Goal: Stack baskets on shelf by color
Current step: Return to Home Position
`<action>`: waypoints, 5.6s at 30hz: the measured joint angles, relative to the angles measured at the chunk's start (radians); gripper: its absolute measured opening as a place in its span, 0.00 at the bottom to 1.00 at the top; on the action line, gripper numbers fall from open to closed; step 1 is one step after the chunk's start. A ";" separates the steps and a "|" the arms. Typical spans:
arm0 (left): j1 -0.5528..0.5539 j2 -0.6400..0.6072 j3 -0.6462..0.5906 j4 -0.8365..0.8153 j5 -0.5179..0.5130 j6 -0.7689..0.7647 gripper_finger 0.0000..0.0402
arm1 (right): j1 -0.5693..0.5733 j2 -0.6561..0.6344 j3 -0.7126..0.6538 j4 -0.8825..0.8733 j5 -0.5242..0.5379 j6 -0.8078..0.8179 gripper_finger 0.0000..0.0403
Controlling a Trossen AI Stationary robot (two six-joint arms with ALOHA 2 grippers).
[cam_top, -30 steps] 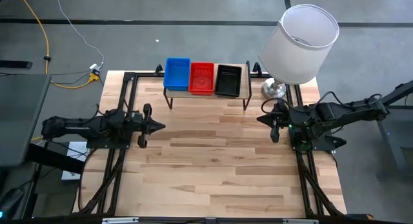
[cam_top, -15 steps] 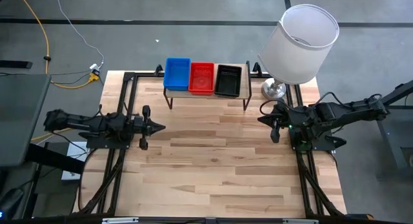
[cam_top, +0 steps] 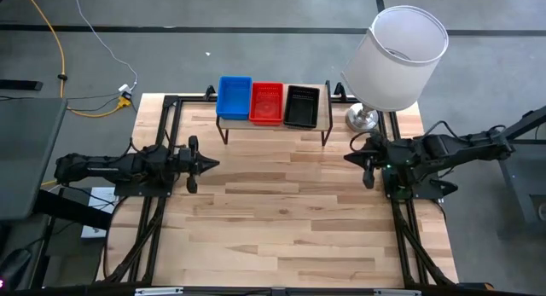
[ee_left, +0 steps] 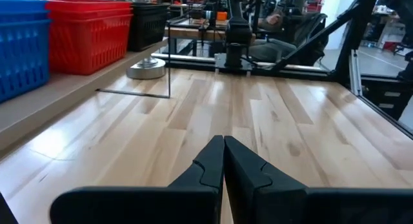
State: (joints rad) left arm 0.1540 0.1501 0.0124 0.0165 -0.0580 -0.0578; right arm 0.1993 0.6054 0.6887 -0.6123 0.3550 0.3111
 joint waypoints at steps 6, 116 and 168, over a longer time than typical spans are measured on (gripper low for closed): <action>0.004 0.000 0.000 0.000 -0.001 0.016 0.00 | 0.000 -0.156 -0.142 0.112 -0.009 -0.007 0.00; 0.003 0.000 -0.001 0.002 -0.002 0.016 0.01 | -0.181 -0.599 -0.680 0.632 -0.336 -0.180 0.00; 0.004 0.000 -0.001 0.003 -0.002 0.016 0.01 | -0.181 -0.599 -0.680 0.632 -0.336 -0.180 0.00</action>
State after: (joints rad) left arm 0.1577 0.1503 0.0116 0.0191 -0.0595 -0.0414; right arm 0.0182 0.0068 0.0086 0.0196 0.0185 0.1307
